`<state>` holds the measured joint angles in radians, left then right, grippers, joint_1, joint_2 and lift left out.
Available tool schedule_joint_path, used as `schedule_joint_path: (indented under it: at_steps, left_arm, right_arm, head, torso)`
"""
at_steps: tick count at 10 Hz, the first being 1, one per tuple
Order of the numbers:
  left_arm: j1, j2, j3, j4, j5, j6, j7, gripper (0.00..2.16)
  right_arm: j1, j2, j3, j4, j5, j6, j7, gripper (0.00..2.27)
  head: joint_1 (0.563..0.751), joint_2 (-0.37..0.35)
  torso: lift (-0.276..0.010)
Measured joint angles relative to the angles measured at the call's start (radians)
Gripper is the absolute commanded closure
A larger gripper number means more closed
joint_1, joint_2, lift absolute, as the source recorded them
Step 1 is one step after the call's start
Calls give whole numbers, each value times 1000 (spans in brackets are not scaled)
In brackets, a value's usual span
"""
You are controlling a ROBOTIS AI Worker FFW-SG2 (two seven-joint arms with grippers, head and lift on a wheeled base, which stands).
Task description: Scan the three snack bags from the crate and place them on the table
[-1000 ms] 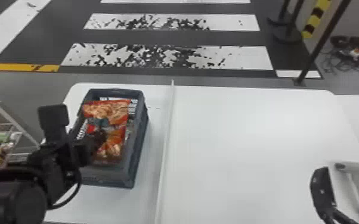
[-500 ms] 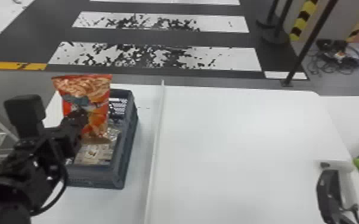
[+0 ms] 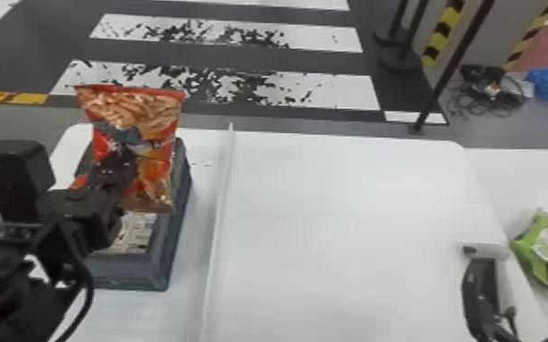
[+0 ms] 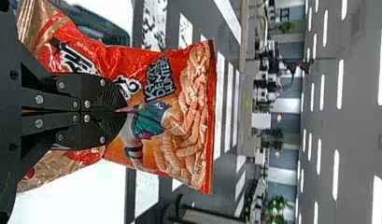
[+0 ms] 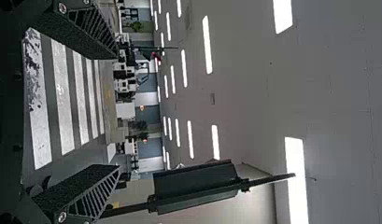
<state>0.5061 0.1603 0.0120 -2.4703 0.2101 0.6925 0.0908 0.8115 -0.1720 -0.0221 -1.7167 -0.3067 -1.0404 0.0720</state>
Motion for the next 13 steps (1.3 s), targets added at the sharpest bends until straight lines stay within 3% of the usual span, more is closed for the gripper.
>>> schedule_joint_path:
  at_steps: [2, 3, 5, 7, 9, 11, 13]
  left_arm:
    - [11, 8, -138, -33, -91, 29, -52, 2135]
    - [6, 10, -198, -11, -113, 26, -87, 2135]
    - [-31, 16, -324, 95, -183, -7, -148, 2135]
    - [-78, 14, -407, 260, -203, -150, -213, 2135]
    - [-145, -4, -458, 426, -204, -261, -305, 2135]
    - [-231, -36, -499, 577, -205, -272, -465, 2132]
    - [-298, -65, -554, 692, -213, -260, -547, 2132]
  right_arm:
    - [3, 3, -3, -11, -1, -43, -3, 97]
    - [6, 5, -7, -18, -2, -59, -5, 97]
    - [9, 6, -13, -28, -11, -95, -6, 97]
    - [8, 11, -19, -34, -12, -122, -7, 97]
    - [8, 16, -17, -39, -13, -176, -15, 100]
    - [8, 20, -12, -40, -12, -237, -15, 107]
    - [8, 20, -10, -40, -12, -251, -15, 107]
  head:
    - [695, -241]
    - [695, -313]
    - [695, -350]
    - [695, -350]
    - [695, -350]
    - [695, -350]
    - [695, -350]
  torso:
    - [-37]
    - [-37]
    - [-37]
    - [-37]
    - [-37]
    - [-37]
    - [-37]
